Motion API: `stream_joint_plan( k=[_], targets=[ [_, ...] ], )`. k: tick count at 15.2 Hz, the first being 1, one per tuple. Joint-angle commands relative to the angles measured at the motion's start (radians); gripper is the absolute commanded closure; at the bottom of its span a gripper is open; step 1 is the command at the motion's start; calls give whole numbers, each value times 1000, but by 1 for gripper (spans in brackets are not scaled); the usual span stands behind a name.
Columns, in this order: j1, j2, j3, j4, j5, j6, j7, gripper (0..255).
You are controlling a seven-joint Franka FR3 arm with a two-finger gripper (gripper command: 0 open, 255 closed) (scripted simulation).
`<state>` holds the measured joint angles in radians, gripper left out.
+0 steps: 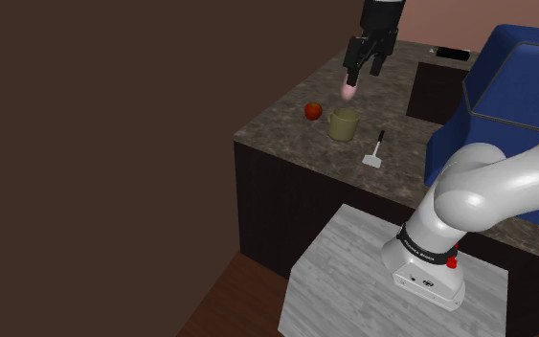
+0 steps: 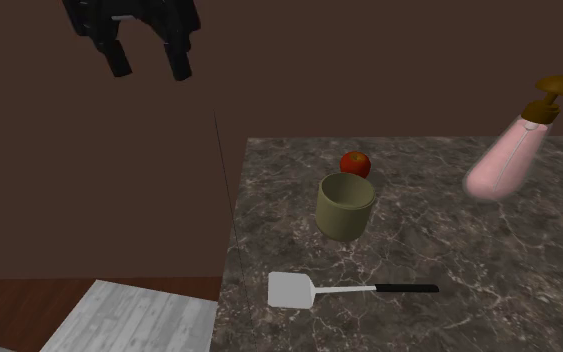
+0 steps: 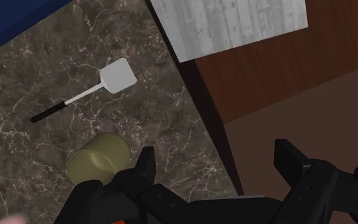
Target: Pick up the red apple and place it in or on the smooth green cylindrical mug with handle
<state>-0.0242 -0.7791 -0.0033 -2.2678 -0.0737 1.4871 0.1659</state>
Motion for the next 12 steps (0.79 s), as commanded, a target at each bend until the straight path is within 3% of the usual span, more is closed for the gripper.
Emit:
stream_joint_plan(
  k=[1, 12],
  targets=[
    [0, 0, 0, 0, 0, 0, 0, 0],
    [-44, 288, -159, 23, -66, 248, -141, 0]
  ],
)
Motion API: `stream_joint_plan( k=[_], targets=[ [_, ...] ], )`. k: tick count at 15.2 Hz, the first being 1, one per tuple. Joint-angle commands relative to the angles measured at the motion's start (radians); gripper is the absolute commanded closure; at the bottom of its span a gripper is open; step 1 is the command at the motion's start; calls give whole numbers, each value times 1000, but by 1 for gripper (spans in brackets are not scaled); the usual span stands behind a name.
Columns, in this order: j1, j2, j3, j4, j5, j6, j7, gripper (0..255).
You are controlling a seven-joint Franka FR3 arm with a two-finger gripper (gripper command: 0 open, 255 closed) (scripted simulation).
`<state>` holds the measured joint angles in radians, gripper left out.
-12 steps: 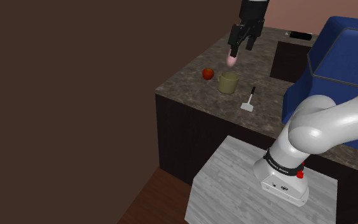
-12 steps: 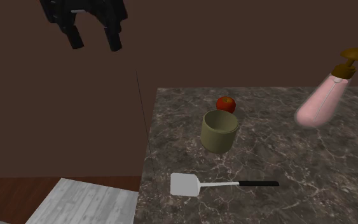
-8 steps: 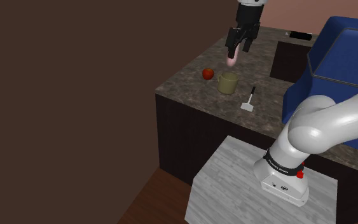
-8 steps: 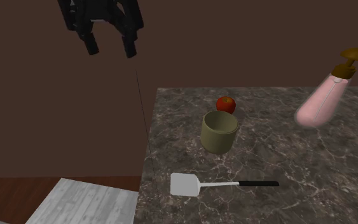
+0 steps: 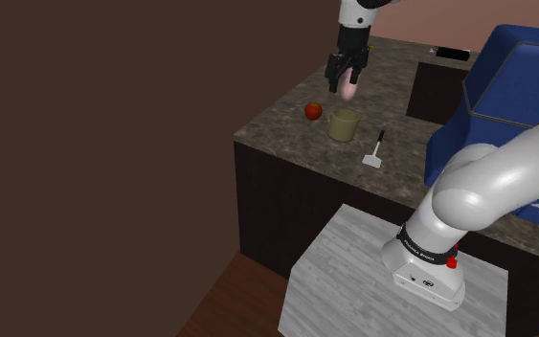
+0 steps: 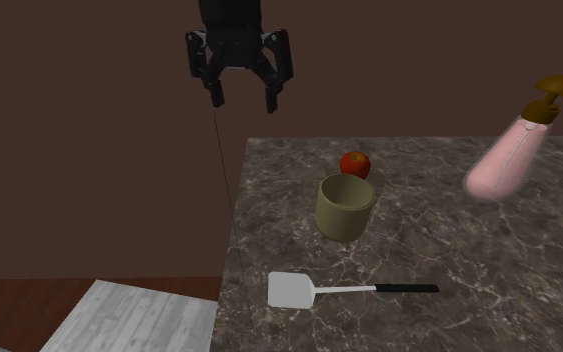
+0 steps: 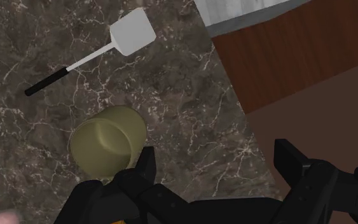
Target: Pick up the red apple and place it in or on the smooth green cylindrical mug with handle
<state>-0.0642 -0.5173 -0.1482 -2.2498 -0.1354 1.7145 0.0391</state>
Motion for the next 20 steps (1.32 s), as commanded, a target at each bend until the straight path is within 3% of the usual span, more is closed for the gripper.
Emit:
stream_joint_plan(
  k=[1, 10, 20],
  targets=[
    [-7, 57, -28, 15, -6, 41, -28, 0],
    [-35, 369, -137, 157, 27, 191, -158, 0],
    [-105, 760, -195, 437, 152, 261, -318, 0]
  ],
)
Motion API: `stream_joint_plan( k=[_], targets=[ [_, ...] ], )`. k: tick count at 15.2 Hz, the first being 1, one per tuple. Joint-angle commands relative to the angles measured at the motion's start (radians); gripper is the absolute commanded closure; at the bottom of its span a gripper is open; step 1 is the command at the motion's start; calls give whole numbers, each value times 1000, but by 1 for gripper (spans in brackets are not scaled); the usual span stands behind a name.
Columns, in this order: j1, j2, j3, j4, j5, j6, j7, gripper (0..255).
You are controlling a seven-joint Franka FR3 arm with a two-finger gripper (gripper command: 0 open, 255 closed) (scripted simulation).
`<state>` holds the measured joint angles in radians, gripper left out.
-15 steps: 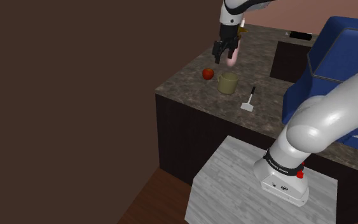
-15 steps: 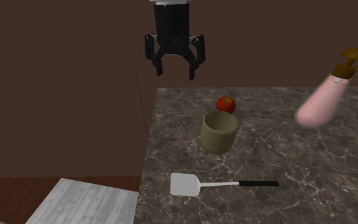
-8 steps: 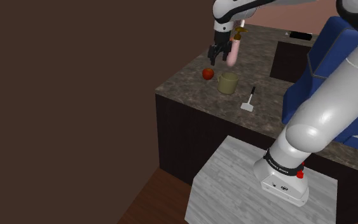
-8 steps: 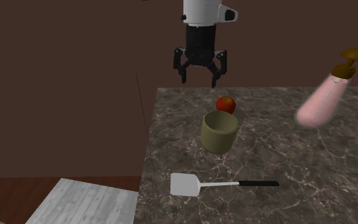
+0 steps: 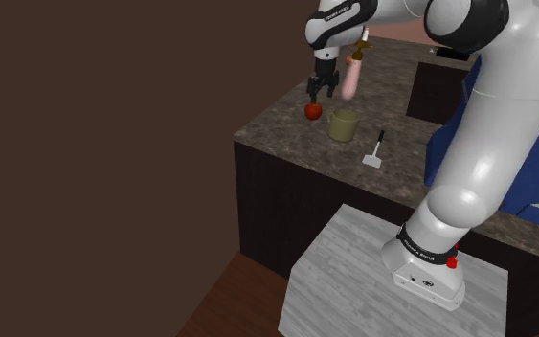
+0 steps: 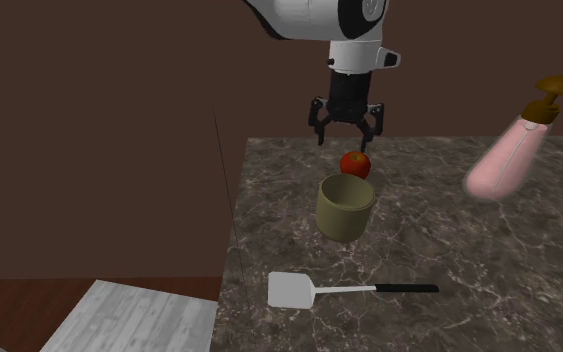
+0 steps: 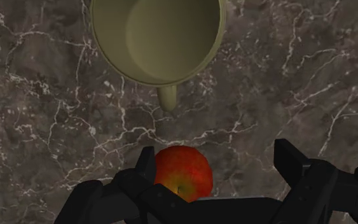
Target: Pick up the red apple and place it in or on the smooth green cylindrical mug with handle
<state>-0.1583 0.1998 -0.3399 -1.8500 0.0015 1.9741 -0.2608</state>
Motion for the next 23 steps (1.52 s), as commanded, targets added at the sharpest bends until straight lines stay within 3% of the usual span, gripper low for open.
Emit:
stream_joint_plan(
  k=[1, 4, 12, 19, 20, 23],
  targets=[
    [-23, 84, -4, 74, 29, 1, -32, 0],
    [-58, 200, -2, 184, 66, -7, -67, 0],
    [-64, 230, 4, 123, 78, 83, -74, 0],
    [-64, 230, 4, 123, 78, 83, -74, 0],
    [-64, 230, 4, 123, 78, 83, -74, 255],
    [-64, 230, 5, 124, 78, 83, -74, 255]
  ],
)
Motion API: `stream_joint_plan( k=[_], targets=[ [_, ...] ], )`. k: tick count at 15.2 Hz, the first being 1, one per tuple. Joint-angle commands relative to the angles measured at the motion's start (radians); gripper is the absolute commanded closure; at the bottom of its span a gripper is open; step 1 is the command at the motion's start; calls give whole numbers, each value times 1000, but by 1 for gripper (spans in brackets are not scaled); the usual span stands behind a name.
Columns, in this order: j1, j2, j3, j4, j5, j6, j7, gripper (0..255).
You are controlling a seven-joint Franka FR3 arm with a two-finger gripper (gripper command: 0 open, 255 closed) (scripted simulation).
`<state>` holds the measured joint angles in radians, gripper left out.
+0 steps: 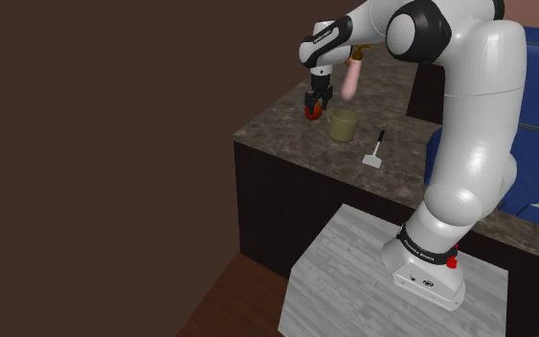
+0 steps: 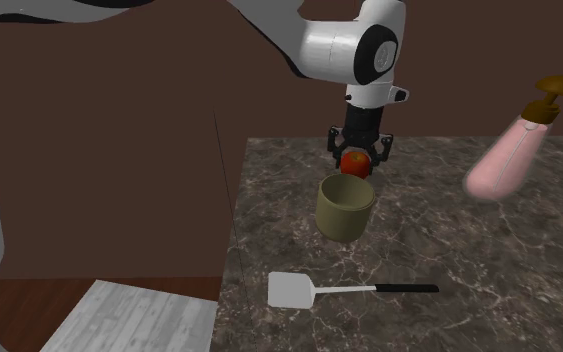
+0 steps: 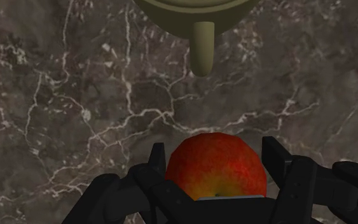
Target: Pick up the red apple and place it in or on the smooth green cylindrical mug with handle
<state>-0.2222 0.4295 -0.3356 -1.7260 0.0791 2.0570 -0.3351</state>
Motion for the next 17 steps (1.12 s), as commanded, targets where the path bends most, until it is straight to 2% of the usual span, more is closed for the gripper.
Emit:
stream_joint_plan(
  k=[1, 6, 17],
  targets=[
    [0, 1, 0, 0, 0, 0, 0, 255],
    [0, 1, 0, -1, 0, 0, 0, 255],
    [5, -56, -10, 71, -20, -125, 6, 255]
  ],
)
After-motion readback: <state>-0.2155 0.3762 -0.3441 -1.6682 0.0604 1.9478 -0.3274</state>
